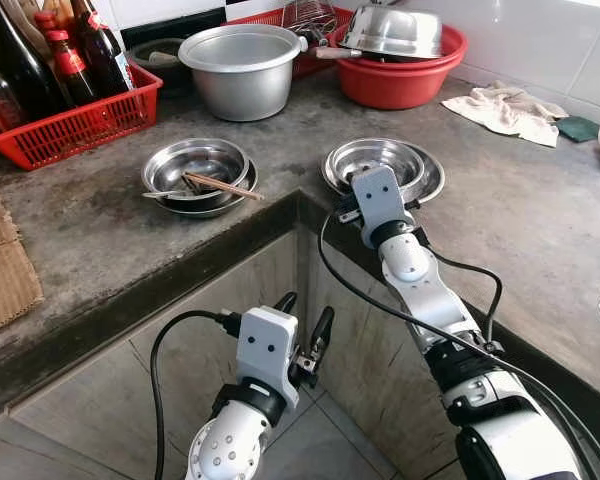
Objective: Kitchen organization
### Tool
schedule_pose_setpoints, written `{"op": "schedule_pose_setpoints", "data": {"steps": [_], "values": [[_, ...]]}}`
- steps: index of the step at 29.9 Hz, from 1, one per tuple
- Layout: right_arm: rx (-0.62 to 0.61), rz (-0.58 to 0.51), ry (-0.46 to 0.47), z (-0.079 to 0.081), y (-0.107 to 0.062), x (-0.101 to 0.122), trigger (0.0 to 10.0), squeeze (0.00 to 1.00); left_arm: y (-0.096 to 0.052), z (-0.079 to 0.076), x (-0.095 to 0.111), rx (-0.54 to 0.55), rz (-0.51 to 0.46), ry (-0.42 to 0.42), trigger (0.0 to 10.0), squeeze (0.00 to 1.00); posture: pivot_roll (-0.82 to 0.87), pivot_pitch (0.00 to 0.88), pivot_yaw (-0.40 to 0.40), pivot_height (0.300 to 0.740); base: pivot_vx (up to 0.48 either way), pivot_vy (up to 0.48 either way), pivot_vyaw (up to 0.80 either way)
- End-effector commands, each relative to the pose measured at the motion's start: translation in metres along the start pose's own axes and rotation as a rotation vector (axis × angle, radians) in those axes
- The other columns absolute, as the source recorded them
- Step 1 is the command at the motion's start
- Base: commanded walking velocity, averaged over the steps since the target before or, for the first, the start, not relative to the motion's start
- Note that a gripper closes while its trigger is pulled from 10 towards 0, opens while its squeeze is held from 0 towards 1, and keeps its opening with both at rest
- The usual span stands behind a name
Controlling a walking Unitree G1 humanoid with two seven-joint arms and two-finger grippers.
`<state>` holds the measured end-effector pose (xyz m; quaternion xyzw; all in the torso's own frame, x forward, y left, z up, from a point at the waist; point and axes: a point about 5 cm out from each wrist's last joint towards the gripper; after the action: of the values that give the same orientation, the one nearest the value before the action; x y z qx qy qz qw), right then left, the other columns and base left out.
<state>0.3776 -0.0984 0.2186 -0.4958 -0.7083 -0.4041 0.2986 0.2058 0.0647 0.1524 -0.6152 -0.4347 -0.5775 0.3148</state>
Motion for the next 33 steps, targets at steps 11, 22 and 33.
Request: {"op": "schedule_pose_setpoints", "data": {"steps": [11, 22, 33], "values": [[-0.037, -0.03, 0.03, -0.0061, 0.0044, 0.0095, 0.0, 0.0, 0.0019, 0.001, 0.0023, 0.009, -0.008, 0.016, 10.0, 0.0, 0.11, 0.16, -0.028, 0.74, 0.0, 0.0, 0.0], [-0.013, -0.04, 0.039, -0.0017, 0.0032, 0.011, 10.0, 1.0, 0.003, 0.0017, 0.0019, 0.011, -0.008, 0.017, 10.0, 0.0, 0.11, 0.158, -0.029, 0.74, 0.0, 0.0, 0.0], [0.014, -0.04, 0.007, -0.001, -0.0021, 0.0058, 10.0, 0.0, 0.0035, 0.0021, 0.0018, 0.012, -0.009, 0.016, 10.0, 0.0, 0.11, 0.159, -0.029, 0.74, 0.0, 0.0, 0.0]]}}
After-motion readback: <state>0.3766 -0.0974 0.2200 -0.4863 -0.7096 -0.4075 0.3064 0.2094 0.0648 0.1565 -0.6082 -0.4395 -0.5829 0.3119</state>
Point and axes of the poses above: a point about 5 cm out from each wrist's last joint towards the gripper, its own y axis pointing out of the wrist towards the gripper, its own x axis along the axis of the wrist's last joint, z = x × y, and after that the axes turned 9 degrees about -y, right-handed
